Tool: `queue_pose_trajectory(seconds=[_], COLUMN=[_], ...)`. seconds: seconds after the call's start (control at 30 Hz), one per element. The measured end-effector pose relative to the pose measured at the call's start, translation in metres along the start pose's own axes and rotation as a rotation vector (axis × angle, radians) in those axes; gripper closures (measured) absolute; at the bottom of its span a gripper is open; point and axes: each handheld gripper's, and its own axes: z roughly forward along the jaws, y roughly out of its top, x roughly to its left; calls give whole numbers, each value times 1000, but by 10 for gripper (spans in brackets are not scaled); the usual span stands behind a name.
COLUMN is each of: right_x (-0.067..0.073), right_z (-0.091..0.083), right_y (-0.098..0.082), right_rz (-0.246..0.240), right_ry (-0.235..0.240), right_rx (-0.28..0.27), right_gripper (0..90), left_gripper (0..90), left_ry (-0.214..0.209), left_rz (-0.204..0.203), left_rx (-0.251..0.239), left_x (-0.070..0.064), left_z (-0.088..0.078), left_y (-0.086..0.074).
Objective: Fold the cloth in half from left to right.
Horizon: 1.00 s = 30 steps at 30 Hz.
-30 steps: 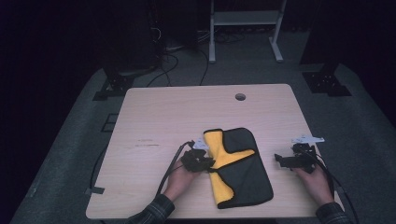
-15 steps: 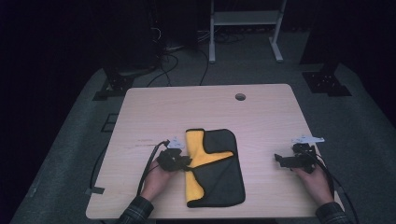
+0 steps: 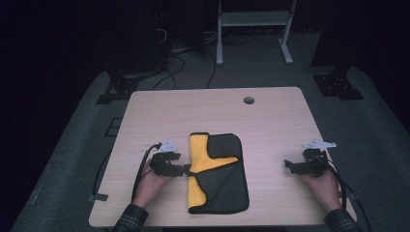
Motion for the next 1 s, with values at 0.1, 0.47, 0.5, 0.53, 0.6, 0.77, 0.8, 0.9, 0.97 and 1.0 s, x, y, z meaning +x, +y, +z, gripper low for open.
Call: queue_pose_trajectory(seconds=[0.1,0.47,0.5,0.53,0.6,0.77,0.8,0.9,0.97,1.0], right_x=[0,-2,-2,-1,-1,3,5,12,18,20], right_z=[0,-2,-2,-2,-2,-4,-6,-11,-13,-13], right_y=[0,0,0,0,1,7,9,16,21,23], right_rz=[-11,-14,-16,-17,-18,-31,-39,-69,-84,-90], right_ry=[11,14,14,14,14,36,46,57,69,78], right_rx=[0,11,11,11,16,19,13,-17,-32,-30], right_gripper=[28,43,45,49,57,62,91,115,126,126], left_gripper=[138,0,0,0,0,0,0,0,0,0], left_ry=[18,94,94,93,92,86,84,81,81,81], left_rz=[4,32,32,33,33,44,47,53,51,51], left_rx=[10,59,63,64,58,77,73,53,40,32], left_x=[4,15,16,18,19,23,23,24,23,23], left_z=[-5,-22,-22,-23,-23,-19,-19,-20,-19,-19], left_y=[-8,-37,-38,-40,-43,-48,-49,-51,-53,-53])
